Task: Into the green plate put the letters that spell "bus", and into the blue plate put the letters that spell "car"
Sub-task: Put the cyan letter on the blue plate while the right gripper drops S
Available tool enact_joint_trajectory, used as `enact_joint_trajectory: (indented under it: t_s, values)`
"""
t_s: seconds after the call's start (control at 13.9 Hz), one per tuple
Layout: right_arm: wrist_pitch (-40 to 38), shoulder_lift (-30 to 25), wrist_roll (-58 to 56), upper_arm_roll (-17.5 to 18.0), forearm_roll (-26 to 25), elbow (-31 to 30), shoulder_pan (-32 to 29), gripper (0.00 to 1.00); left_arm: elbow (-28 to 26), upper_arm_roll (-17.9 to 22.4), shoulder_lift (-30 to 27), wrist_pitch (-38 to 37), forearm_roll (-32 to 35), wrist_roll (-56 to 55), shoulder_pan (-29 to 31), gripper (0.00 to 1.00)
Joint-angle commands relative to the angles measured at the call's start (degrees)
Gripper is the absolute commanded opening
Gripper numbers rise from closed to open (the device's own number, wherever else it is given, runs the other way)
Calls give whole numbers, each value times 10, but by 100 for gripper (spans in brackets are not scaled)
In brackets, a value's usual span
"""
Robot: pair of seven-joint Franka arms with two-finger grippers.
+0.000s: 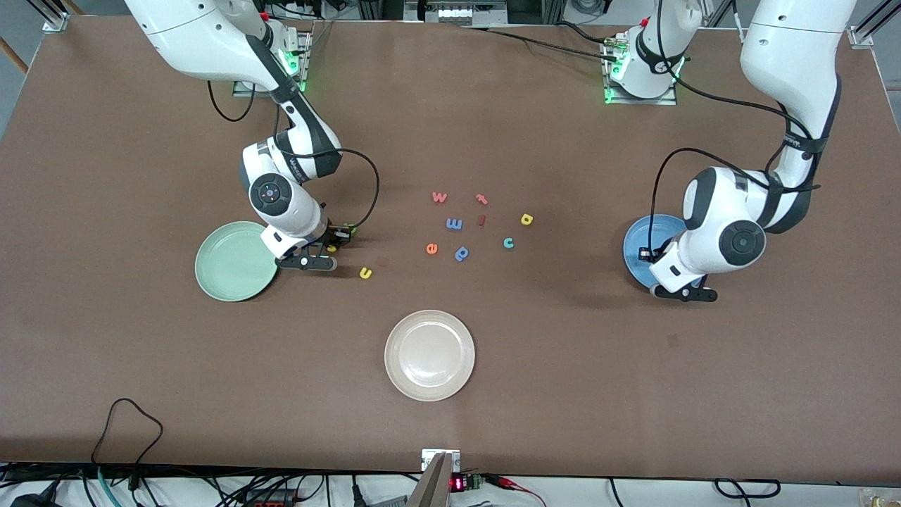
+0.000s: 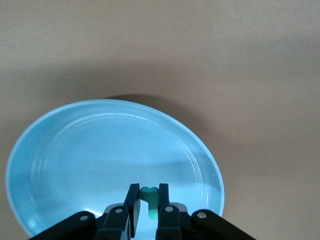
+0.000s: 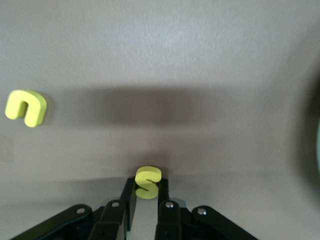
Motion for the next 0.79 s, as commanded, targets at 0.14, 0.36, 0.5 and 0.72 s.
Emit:
enact_joint_trajectory:
  t_s: [0.14,0.36,0.5,0.72]
  values:
    - [-97,-99,-116,-1,-17,-11,-82,9,-43,0,-13,56,10,17,1,31]
    - [-118,-100,-241,-1,-19,-14,-174,10,-23,-2,-31,26,10,14,1,100]
    - [-114,-86,-287,-2,-19,-16,-204,14,21,-4,-44,-59,10,11,-8,100]
    - [-107,-77,-300,-5,-20,-15,-209,64,78,-50,-40,-109,0,-6,-14,100]
